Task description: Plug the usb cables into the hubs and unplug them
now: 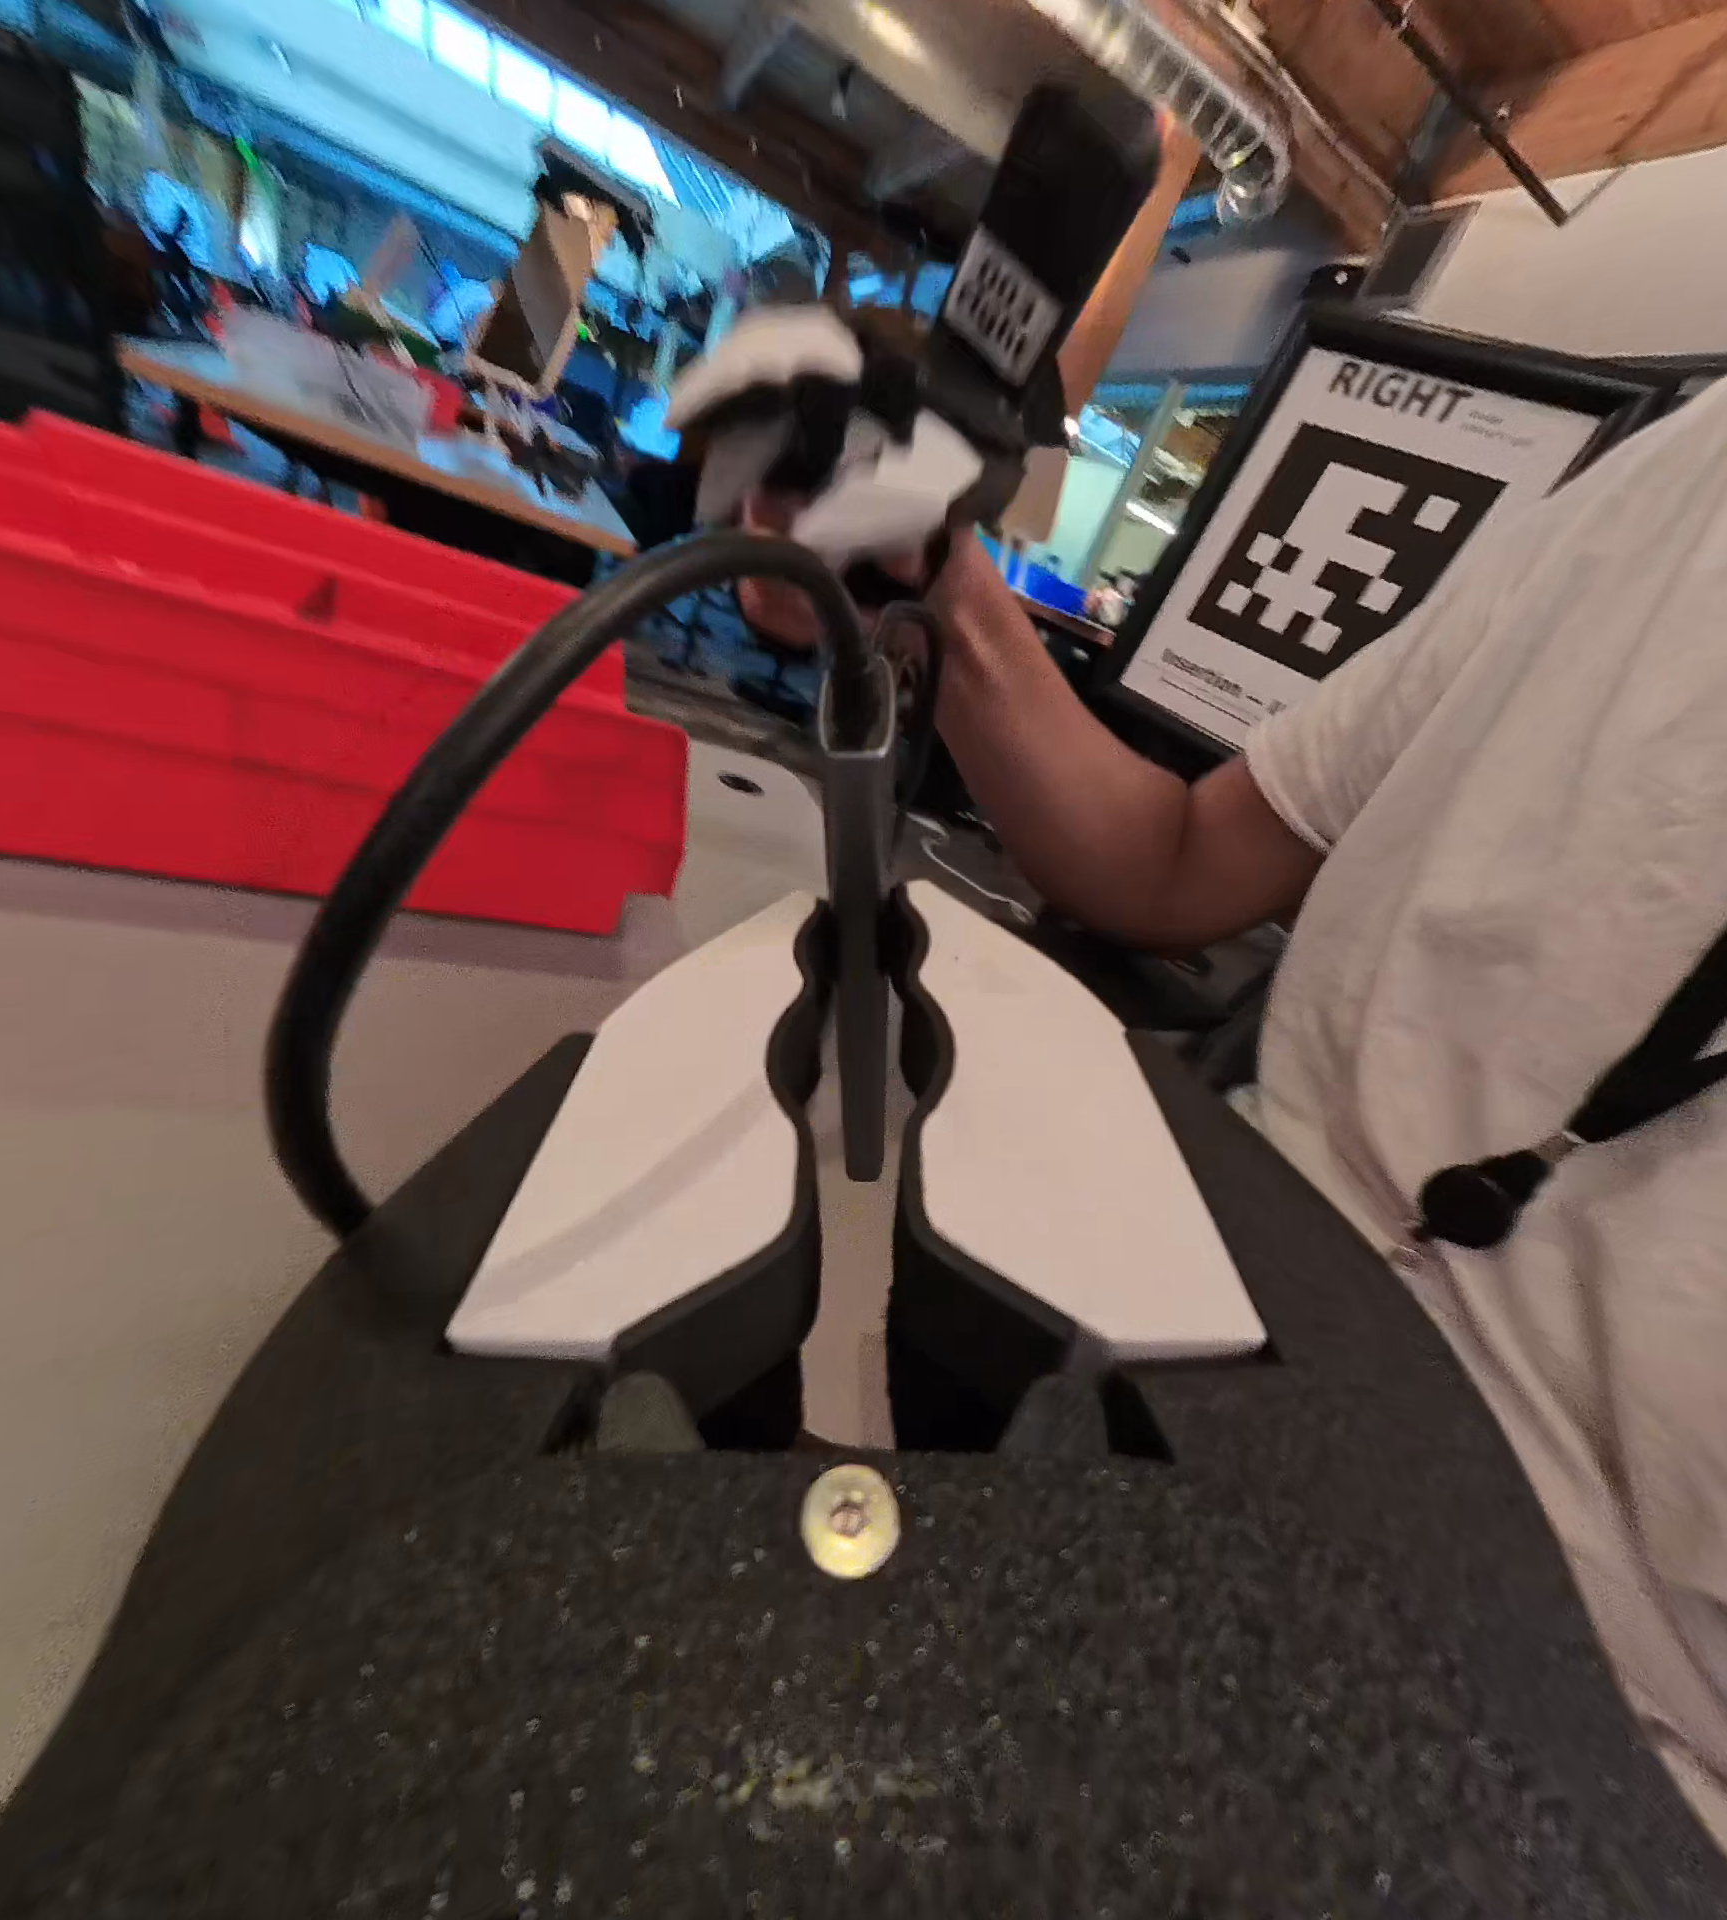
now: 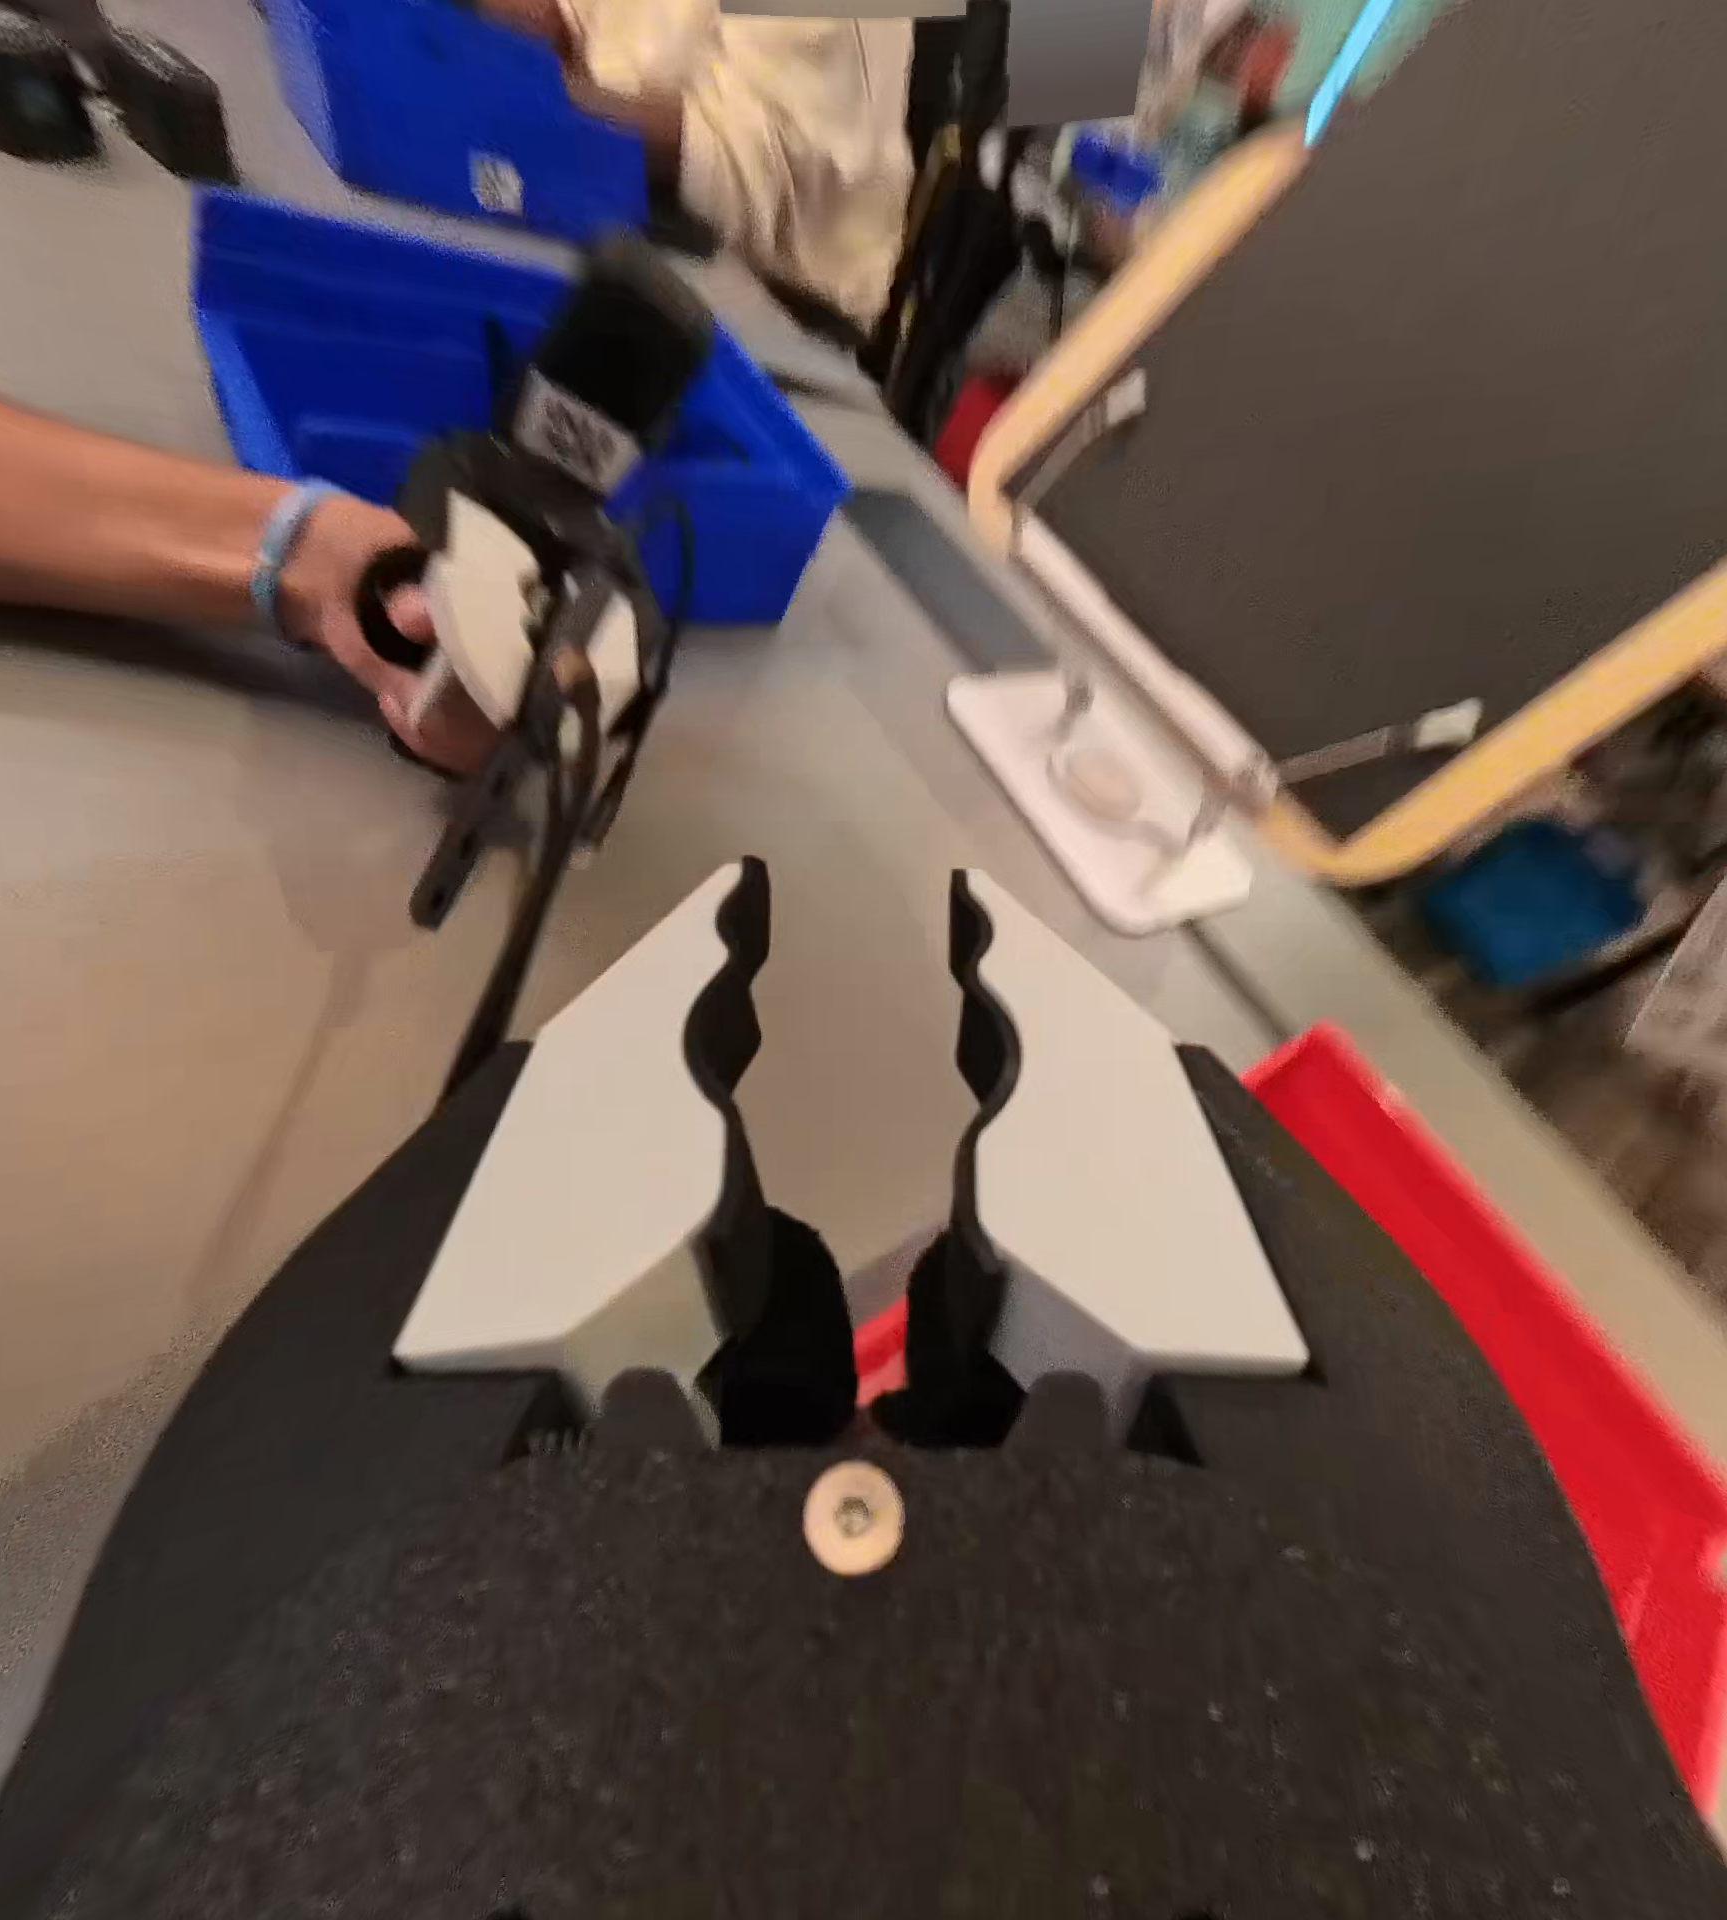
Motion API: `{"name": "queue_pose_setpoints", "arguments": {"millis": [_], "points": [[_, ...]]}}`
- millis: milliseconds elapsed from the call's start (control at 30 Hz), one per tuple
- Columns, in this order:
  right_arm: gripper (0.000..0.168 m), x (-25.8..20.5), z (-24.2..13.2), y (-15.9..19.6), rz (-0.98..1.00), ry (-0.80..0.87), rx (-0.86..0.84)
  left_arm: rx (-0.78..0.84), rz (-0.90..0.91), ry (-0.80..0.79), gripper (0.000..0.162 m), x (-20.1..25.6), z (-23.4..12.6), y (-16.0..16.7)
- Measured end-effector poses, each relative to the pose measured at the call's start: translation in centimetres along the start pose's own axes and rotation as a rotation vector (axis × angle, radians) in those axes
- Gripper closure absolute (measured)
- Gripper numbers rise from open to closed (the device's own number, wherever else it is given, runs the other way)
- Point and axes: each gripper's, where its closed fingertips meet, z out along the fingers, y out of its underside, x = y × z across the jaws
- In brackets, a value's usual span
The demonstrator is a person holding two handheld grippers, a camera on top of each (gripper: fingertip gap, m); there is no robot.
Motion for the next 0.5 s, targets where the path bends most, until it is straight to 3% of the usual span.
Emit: {"name": "queue_pose_setpoints", "arguments": {"millis": [67, 167, 333, 500], "points": [[0.141, -2.6, 0.3, -2.0, -0.173, -0.041, 0.074, -0.027, -0.069, 0.078, 0.153, 1.1, 0.7, 0.5], [0.141, -6.3, 3.0, -0.2, -0.362, -0.108, -0.011, -0.068, -0.183, 0.206, 0.153, 3.0, 1.7, 1.4], [0.147, -10.3, 5.1, 0.3, -0.420, -0.208, -0.004, -0.099, -0.406, 0.328, 0.153, 3.8, 2.0, 2.3], [0.149, -10.7, 5.6, -0.1, -0.427, -0.195, 0.059, -0.109, -0.460, 0.351, 0.152, 3.7, 2.1, 2.9]]}}
